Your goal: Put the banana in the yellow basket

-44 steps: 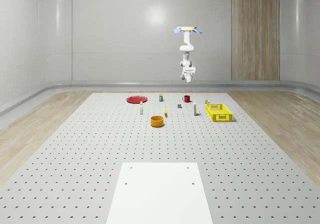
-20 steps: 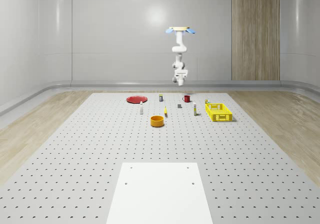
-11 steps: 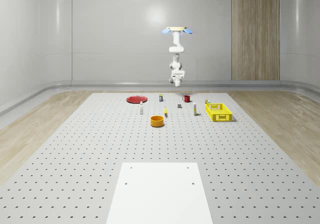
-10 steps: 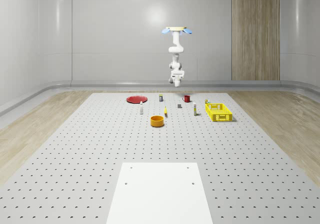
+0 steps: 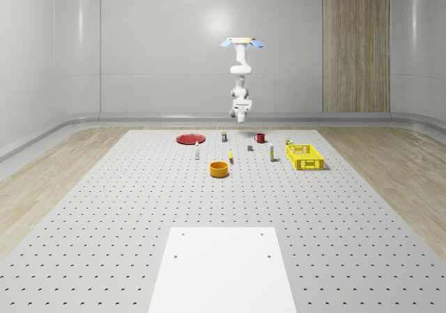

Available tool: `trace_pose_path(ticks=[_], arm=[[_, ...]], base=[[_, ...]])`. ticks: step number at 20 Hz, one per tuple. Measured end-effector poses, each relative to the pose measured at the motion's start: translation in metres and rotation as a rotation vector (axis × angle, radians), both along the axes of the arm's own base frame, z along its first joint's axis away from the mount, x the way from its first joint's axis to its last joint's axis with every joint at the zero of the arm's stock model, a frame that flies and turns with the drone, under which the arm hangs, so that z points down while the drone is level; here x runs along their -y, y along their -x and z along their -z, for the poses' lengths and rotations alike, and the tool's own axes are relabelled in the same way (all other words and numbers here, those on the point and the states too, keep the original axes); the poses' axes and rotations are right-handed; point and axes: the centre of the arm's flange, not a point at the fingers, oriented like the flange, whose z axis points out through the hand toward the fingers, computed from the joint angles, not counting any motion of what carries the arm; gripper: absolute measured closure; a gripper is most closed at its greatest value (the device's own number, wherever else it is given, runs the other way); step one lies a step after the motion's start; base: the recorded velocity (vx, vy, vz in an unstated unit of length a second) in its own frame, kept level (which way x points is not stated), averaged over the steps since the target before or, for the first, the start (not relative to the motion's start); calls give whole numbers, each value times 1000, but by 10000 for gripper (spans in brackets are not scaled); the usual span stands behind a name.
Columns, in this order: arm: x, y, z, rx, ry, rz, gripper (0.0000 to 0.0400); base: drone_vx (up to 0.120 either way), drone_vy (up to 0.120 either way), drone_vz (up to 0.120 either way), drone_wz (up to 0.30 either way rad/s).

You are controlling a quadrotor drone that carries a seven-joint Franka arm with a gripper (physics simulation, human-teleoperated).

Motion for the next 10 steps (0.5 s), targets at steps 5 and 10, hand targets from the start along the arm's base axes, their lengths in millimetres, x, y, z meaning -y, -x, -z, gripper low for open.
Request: trace_pose_path(ticks=[5, 10], arm=[[-9, 0, 1, 4, 88, 2, 0], [-28, 1, 6, 7, 290, 8, 0]], base=[[120, -120, 0, 0], [120, -120, 0, 0]])
